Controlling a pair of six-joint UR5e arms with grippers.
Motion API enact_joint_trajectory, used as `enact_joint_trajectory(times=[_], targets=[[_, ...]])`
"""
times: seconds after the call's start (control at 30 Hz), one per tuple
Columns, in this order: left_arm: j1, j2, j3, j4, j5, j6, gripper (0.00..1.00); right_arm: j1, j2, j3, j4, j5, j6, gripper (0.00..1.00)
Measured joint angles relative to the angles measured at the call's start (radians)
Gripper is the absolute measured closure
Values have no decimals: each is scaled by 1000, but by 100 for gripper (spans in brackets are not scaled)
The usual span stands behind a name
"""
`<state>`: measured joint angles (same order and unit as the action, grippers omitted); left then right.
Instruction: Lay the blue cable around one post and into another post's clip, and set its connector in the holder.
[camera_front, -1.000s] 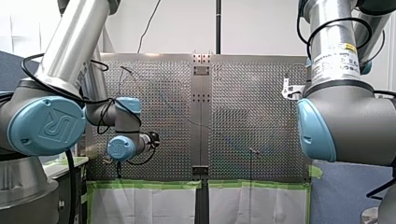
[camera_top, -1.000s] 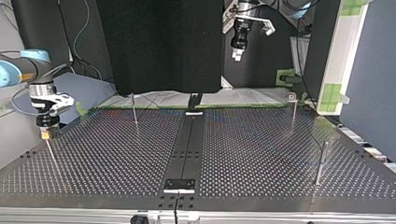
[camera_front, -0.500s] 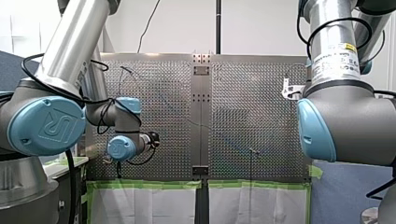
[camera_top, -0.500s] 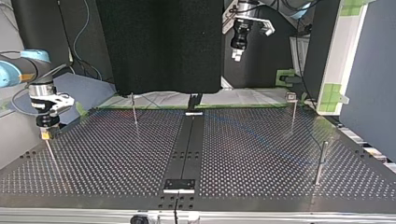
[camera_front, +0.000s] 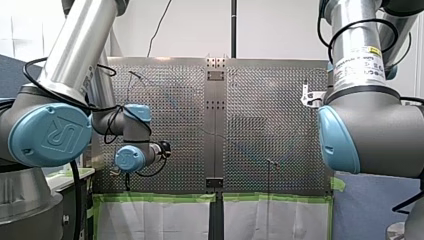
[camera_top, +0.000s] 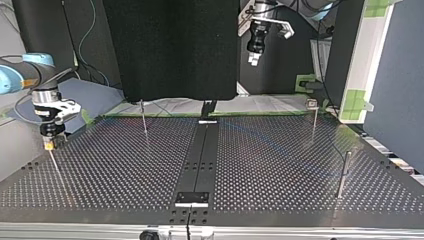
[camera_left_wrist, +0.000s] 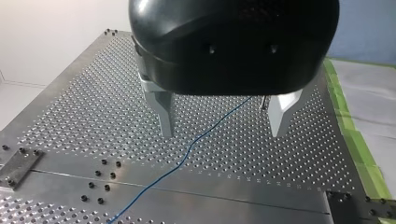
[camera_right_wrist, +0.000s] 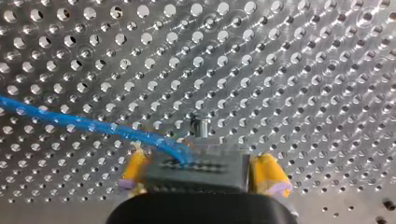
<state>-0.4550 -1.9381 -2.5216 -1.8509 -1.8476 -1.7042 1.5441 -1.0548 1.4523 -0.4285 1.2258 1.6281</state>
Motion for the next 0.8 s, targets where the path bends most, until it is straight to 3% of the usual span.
enact_joint_trajectory(times=[0.37,0.8], targets=[[4,0,1,0,0,0,0,-1,0,0,-8,3,15,0],[7,0,1,-1,0,0,0,-4,0,-1,-25,8,63,0]])
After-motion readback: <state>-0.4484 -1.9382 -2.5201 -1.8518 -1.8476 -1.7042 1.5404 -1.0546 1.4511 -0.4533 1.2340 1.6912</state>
